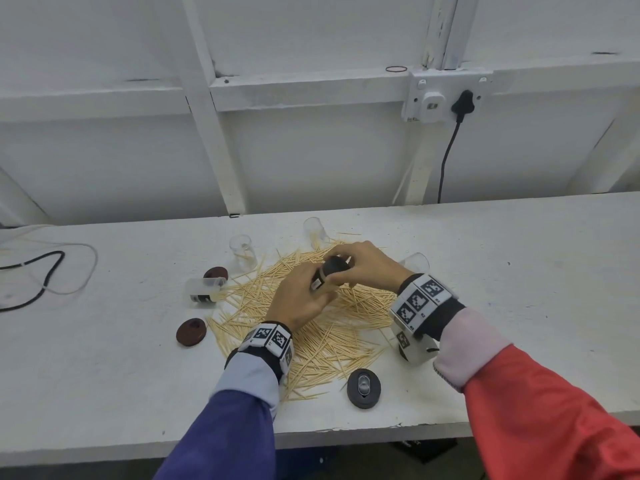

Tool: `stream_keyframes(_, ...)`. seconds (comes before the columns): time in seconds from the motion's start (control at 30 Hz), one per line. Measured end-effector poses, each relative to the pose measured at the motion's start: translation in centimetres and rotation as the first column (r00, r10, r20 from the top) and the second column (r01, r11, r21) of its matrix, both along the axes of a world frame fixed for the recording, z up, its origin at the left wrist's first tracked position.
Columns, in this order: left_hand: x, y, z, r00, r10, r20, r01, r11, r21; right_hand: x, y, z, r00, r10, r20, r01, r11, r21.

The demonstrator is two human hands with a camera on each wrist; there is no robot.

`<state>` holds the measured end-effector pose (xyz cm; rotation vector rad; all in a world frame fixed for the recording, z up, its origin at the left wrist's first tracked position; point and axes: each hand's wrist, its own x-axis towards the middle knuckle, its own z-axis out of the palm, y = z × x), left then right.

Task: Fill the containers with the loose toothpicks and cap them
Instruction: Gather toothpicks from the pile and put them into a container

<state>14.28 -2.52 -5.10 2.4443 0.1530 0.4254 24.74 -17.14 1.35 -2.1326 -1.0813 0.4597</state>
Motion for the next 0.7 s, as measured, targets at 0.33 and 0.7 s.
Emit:
stream_keyframes(0.33, -0.5, -0.4, 0.5, 1.0, -0.022, 0.004, 0.022, 1.0, -0.022, -0.6, 0.8, 0.5, 0.995, -0.049, 0.083, 0.053, 0.998, -0.04)
stream_keyframes(0.7, -0.5, -0.4, 0.8, 1.0, -0.001, 0.003, 0.001, 0.999, -0.035, -1.4, -0.6, -1.1, 0.985, -0.044, -0.167, 0.064, 0.991, 0.12)
